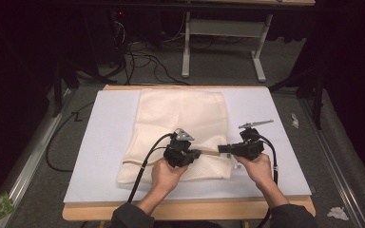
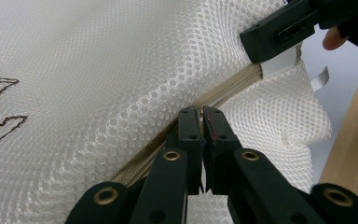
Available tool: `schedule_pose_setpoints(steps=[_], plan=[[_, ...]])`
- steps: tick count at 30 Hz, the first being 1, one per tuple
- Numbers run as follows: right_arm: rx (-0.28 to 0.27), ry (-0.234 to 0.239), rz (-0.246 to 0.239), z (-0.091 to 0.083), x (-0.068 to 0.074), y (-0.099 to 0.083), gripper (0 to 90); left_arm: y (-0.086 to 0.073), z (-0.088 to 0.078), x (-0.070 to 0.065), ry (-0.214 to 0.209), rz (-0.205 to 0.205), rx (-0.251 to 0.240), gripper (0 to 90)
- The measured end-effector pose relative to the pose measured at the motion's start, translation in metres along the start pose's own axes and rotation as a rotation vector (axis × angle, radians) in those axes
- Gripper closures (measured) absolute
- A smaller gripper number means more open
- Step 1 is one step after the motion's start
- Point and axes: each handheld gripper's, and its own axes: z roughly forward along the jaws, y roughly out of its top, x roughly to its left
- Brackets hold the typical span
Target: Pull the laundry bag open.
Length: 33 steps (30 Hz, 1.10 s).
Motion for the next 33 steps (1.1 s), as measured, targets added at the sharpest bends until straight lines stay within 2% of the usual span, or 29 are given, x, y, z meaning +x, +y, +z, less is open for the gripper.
schedule_pose_setpoints(steps=[10,11,15,19,28,30,33], plan=[[0.002,-0.012,-0.002,-0.001,-0.002,0.0,87.0,-0.001,-0.004,0.003,0.01,-0.006,-0.001,87.3],[0.005,-0.028,-0.006,-0.001,-0.002,0.0,87.1,-0.002,-0.005,0.005,0.019,-0.012,-0.003,87.3],[0.002,-0.037,0.007,-0.005,-0.007,-0.002,87.1,-0.004,-0.011,0.012,0.026,-0.026,-0.004,87.3],[0.006,-0.046,-0.002,-0.005,-0.006,-0.002,87.1,-0.004,-0.011,0.012,0.024,-0.027,-0.002,87.3],[0.007,-0.039,0.002,-0.005,-0.005,-0.002,87.1,-0.004,-0.013,0.014,0.028,-0.025,-0.008,87.3],[0.009,-0.038,0.001,-0.005,-0.005,-0.002,87.1,-0.004,-0.013,0.014,0.018,-0.031,-0.009,87.3],[0.007,-0.041,-0.001,-0.005,-0.006,-0.002,87.1,-0.004,-0.015,0.015,0.032,-0.028,-0.009,87.3]])
